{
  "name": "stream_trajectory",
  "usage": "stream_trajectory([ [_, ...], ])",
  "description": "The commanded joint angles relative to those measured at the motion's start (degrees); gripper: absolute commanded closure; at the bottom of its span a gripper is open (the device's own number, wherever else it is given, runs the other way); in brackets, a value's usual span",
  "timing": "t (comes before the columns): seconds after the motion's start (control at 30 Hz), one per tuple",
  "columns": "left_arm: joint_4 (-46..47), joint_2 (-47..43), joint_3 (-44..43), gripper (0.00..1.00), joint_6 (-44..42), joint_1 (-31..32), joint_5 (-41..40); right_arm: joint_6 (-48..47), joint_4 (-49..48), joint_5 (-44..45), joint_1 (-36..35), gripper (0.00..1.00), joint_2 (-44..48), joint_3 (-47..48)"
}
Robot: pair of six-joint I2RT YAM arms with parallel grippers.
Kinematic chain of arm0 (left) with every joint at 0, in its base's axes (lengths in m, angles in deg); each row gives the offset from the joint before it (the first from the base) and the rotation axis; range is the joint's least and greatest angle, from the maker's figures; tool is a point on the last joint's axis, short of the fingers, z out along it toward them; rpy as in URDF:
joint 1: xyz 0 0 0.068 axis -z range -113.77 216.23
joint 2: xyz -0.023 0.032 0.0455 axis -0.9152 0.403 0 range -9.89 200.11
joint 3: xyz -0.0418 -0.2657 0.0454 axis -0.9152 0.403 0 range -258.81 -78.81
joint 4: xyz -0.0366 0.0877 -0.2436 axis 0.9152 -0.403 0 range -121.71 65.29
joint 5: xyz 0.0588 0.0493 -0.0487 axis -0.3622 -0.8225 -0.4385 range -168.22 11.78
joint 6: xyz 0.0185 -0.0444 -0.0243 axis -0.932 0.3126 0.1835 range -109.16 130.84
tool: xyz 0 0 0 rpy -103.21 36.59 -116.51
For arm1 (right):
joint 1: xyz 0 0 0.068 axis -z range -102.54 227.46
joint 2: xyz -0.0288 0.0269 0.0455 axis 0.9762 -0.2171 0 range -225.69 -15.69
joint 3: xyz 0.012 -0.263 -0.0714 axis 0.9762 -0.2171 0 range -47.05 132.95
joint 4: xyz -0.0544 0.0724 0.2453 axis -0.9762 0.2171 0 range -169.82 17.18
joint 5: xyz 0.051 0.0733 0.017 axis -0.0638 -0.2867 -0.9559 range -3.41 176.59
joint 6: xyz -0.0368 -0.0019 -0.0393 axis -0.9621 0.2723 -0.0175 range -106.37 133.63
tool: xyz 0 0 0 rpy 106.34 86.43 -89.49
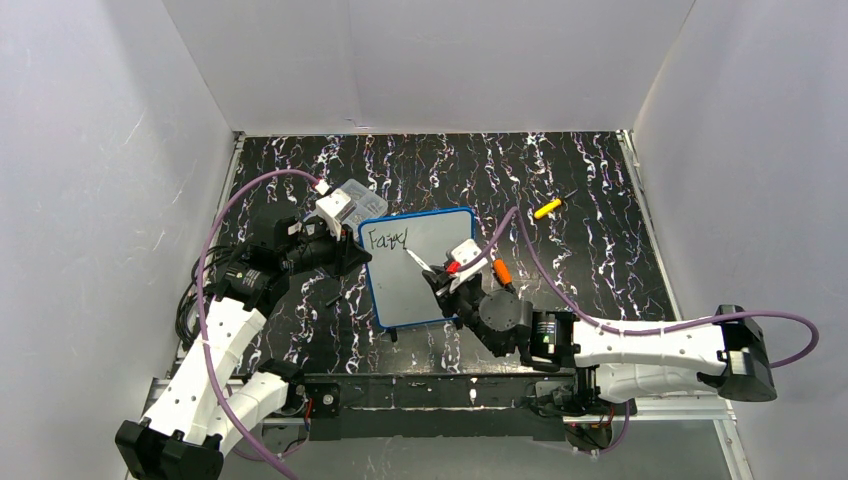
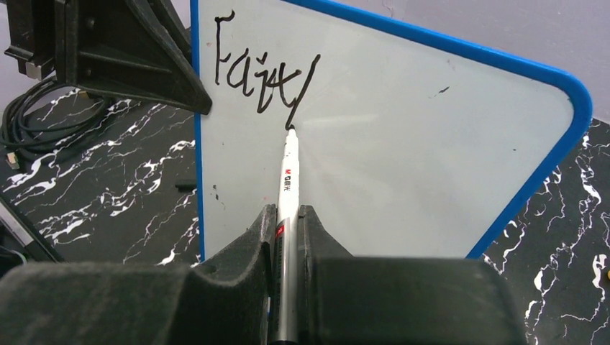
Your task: Write a sentence on the whiteboard
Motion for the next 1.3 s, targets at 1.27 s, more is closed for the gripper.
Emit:
stream_trajectory([
  [1.27, -3.1, 0.4, 1.4, 1.0, -1.4, 0.7, 0.3, 1.3, 1.3, 5.3, 0.3, 0.99, 2.6, -1.2],
])
